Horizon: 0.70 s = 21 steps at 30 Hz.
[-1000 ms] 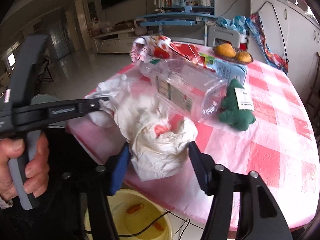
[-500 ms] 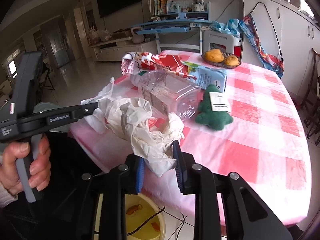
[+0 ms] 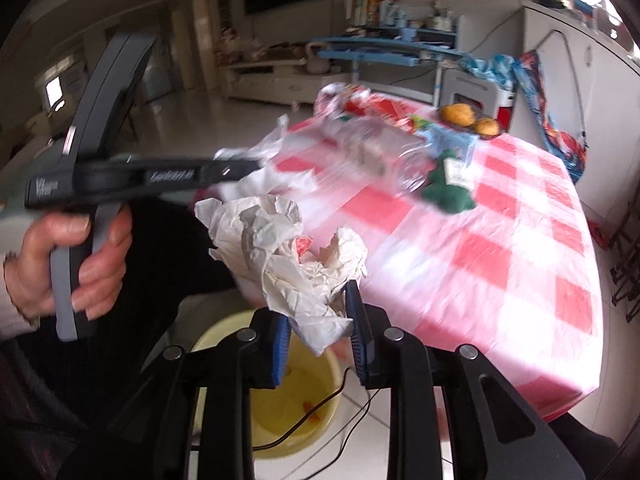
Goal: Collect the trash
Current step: 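Lift the tissues with the left gripper while the right gripper grasps crumpled tissue, then drop the tissues from both grippers into the yellow basin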
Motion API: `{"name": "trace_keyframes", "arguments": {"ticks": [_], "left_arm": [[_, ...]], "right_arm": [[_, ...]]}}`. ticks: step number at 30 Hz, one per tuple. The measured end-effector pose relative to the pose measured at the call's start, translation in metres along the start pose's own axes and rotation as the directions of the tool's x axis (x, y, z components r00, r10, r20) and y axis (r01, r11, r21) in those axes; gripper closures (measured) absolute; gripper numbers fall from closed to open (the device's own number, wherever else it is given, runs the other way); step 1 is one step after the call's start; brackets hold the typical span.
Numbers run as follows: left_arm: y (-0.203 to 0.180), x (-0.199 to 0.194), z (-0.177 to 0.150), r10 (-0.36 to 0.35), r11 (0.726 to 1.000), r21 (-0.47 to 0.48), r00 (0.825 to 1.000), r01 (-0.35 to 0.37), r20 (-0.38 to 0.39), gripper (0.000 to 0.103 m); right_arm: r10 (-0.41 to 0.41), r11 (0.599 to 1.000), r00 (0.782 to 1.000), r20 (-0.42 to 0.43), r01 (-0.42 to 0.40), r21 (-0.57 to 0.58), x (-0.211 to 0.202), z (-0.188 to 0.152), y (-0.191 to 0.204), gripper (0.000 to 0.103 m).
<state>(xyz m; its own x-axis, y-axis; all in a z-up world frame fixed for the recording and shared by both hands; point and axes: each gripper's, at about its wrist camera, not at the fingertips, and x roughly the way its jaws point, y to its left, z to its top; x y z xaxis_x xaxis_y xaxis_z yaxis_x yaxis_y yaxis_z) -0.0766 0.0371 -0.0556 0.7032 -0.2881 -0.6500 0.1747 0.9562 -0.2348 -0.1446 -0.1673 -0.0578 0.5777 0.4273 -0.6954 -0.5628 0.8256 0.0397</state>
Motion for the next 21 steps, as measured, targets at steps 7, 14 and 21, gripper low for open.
{"name": "trace_keyframes", "arguments": {"ticks": [7, 14, 21], "left_arm": [[-0.012, -0.013, -0.014, -0.005, 1.0, 0.03, 1.0, 0.005, -0.019, 0.096], [-0.018, -0.02, -0.027, -0.003, 0.999, 0.043, 0.999, 0.005, -0.048, 0.096], [-0.022, -0.007, -0.052, -0.02, 0.999, 0.04, 0.98, 0.029, -0.2, 0.096]], "right_arm": [[0.03, 0.998, 0.997, -0.075, -0.034, -0.051, 0.009, -0.021, 0.021, 0.076], [0.036, 0.997, 0.992, -0.118, -0.045, -0.069, 0.017, -0.027, 0.031, 0.058], [0.013, 1.0, 0.996, -0.087, -0.014, -0.013, 0.012, -0.028, 0.021, 0.048]]}}
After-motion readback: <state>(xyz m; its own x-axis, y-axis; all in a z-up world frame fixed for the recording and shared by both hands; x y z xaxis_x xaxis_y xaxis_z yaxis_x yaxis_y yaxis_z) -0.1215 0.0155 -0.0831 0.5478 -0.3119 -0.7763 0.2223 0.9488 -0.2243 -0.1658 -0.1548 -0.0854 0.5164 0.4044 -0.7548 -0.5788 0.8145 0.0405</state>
